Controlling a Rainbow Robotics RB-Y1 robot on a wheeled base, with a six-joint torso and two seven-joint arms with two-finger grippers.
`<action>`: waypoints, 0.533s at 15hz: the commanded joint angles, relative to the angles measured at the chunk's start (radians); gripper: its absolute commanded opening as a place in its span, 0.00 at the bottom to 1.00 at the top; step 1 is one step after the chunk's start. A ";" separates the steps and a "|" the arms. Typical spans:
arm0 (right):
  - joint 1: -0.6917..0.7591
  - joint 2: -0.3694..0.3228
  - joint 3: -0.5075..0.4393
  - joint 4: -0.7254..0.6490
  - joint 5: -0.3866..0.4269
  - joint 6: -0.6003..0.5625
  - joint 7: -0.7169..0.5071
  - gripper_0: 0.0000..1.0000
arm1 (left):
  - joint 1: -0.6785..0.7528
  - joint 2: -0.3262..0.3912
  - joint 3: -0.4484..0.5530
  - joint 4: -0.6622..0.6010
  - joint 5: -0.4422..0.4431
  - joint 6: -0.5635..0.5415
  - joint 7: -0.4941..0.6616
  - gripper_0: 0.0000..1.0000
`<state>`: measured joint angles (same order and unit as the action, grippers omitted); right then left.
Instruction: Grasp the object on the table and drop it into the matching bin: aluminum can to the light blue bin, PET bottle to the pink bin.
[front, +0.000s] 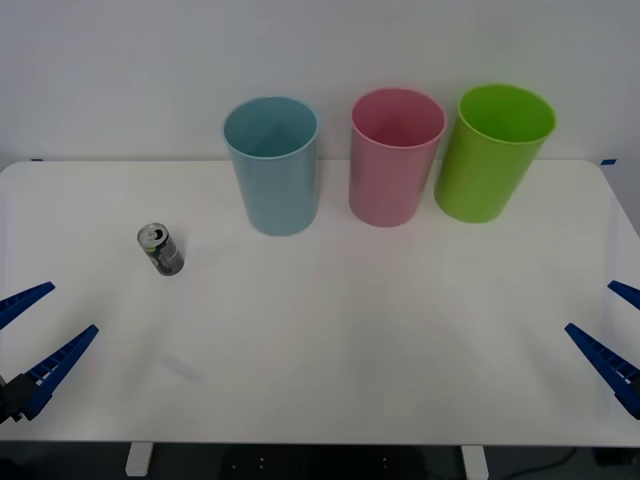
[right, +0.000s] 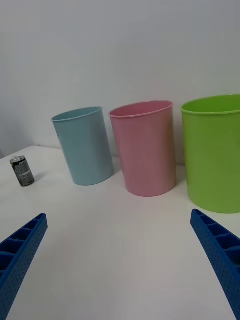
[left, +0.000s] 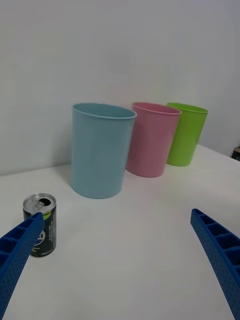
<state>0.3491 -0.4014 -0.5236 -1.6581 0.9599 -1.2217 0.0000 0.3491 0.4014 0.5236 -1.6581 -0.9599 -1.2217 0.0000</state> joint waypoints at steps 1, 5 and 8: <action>0.000 0.000 0.000 0.000 0.000 0.000 0.000 1.00 | 0.000 0.000 0.000 0.000 0.000 0.000 0.000 1.00; 0.000 0.000 0.000 0.000 0.000 0.000 0.000 1.00 | -0.015 -0.019 -0.024 0.011 0.020 -0.001 -0.003 1.00; 0.000 0.000 0.000 0.000 0.000 0.000 0.000 1.00 | -0.012 -0.012 -0.024 0.011 0.026 0.014 -0.003 1.00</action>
<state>0.3491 -0.4015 -0.5237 -1.6580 0.9599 -1.2217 0.0000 0.3354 0.3894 0.4988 -1.6476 -0.9349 -1.2132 -0.0030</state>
